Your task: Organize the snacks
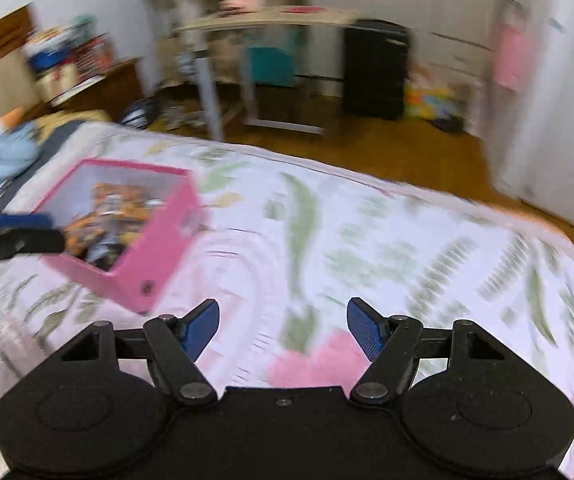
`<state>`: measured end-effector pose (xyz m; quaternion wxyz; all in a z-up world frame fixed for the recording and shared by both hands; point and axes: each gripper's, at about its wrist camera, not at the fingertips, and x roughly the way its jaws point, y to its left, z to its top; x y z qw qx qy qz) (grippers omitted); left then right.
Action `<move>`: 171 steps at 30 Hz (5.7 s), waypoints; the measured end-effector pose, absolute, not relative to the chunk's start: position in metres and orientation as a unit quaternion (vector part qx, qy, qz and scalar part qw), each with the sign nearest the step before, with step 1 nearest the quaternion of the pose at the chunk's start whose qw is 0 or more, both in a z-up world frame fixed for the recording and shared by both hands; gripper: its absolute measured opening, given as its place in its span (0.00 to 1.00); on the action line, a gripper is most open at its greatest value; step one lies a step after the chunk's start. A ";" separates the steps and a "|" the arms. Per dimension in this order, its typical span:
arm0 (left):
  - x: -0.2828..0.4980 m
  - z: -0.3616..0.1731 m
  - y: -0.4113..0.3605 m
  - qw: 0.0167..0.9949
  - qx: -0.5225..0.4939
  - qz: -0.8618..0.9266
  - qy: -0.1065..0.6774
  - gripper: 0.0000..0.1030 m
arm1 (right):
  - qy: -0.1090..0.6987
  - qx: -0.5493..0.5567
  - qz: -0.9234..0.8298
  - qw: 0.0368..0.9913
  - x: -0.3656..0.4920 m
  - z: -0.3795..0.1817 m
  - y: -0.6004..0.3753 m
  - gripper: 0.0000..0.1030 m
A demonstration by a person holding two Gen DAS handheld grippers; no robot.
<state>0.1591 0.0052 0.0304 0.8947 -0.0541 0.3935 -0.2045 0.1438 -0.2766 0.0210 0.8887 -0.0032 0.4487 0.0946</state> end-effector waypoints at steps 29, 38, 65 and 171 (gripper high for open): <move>0.155 -0.149 -0.308 0.774 -0.020 -0.411 0.481 0.50 | 0.527 0.273 -0.095 0.799 0.138 -0.156 -0.470 0.58; 0.156 -0.173 -0.342 0.782 -0.004 -0.402 0.476 0.44 | 0.523 0.312 -0.094 0.788 0.144 -0.169 -0.485 0.37; 0.143 -0.137 -0.278 0.771 -0.011 -0.342 0.537 0.29 | 0.547 0.270 0.059 0.790 0.134 -0.141 -0.414 0.29; 0.038 0.018 0.036 0.927 0.004 -0.173 0.333 0.70 | 0.313 0.000 0.048 0.949 0.006 0.025 -0.161 0.72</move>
